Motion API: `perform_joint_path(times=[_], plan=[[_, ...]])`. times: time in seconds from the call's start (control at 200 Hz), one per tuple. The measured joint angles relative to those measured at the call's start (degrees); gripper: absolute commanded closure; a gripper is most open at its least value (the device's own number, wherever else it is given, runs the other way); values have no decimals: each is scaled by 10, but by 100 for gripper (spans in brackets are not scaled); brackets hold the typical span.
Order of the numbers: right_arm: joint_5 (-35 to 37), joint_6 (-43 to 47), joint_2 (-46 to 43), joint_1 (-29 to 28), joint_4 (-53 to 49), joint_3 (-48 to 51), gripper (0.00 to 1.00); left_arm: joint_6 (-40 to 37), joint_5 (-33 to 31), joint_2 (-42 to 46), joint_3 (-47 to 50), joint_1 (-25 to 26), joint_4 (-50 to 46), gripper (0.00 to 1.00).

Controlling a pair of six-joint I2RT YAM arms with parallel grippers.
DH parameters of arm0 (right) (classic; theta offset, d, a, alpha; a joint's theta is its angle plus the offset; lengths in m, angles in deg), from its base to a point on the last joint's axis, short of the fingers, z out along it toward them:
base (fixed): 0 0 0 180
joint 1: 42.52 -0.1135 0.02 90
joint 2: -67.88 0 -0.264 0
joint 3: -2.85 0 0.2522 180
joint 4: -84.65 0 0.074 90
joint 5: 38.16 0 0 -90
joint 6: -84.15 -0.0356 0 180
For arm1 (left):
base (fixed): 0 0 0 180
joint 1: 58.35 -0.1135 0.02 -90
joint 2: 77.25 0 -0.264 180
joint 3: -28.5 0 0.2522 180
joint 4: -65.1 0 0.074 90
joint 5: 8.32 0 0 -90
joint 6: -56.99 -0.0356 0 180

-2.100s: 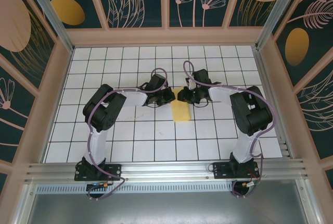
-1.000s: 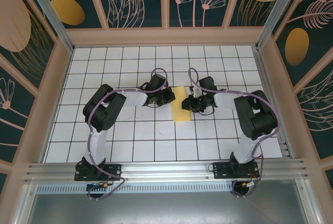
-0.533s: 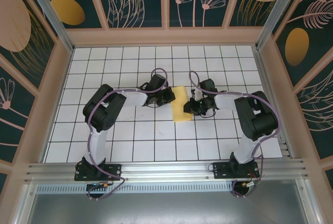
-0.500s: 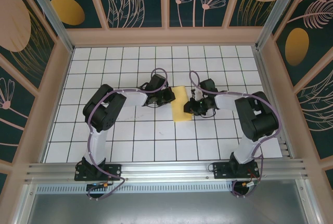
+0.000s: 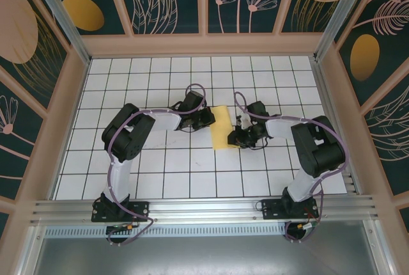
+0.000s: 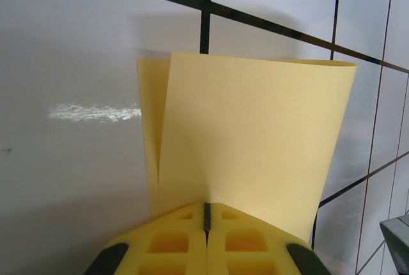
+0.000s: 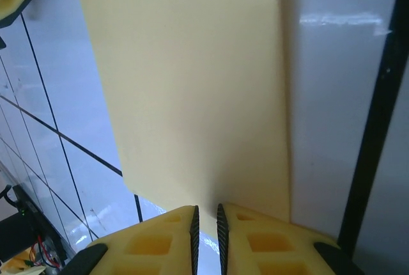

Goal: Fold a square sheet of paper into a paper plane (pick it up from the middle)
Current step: First fold in half a square sheet of paper at the center of the table.

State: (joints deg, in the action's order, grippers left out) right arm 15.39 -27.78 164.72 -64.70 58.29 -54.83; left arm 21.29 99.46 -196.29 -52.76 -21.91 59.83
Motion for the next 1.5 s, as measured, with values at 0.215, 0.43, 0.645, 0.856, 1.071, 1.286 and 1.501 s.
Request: perform_joint_path(times=[0.215,0.43,0.645,0.856,1.071,1.286,1.501], plan=[[12,0,-11,7,-2,8,83,0,0,0,0,0,0,94],[20,-9,-67,15,-9,9,81,-2,1,0,0,0,2,93],[31,-9,-61,15,2,-51,81,-13,4,0,-2,0,2,92],[33,-9,8,14,19,-81,82,-17,4,0,-3,0,0,92],[30,-11,31,11,30,-56,82,-27,4,-1,-7,0,-2,91],[28,-38,30,-8,48,-32,82,-35,2,-2,-13,0,-10,90],[37,-99,17,-40,83,-9,82,-34,-14,21,1,0,-7,86]])
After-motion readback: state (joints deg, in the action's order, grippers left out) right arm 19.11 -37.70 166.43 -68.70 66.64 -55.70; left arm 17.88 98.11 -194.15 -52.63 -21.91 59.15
